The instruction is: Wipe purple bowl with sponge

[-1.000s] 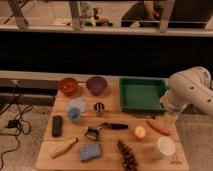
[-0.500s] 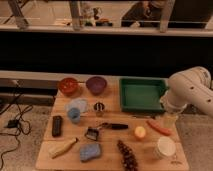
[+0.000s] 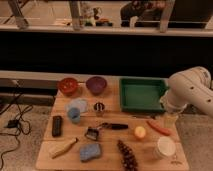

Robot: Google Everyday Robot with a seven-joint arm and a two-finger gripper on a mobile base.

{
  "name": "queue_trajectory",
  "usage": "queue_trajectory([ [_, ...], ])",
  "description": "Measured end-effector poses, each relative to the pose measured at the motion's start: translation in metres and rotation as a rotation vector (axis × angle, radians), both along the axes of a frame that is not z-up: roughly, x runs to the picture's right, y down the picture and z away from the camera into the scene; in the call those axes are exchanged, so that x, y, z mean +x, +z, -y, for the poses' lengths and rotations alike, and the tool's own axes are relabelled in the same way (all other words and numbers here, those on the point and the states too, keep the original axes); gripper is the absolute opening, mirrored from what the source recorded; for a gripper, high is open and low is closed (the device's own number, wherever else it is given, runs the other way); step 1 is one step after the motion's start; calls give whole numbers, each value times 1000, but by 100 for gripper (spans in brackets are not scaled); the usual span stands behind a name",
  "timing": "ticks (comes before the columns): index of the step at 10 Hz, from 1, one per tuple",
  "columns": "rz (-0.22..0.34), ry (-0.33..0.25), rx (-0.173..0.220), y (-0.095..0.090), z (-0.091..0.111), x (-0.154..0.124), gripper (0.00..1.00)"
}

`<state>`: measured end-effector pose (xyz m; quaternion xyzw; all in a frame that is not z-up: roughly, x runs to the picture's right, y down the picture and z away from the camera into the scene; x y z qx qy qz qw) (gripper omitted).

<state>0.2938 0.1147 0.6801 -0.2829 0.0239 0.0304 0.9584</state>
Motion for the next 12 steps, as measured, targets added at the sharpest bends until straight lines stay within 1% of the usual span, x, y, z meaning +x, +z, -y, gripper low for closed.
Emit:
queue_trajectory([
  [9, 0, 0, 0, 0, 0, 0, 80],
  [11, -2, 2, -7, 1, -2, -1, 80],
  [12, 7, 7, -13, 0, -4, -4, 80],
])
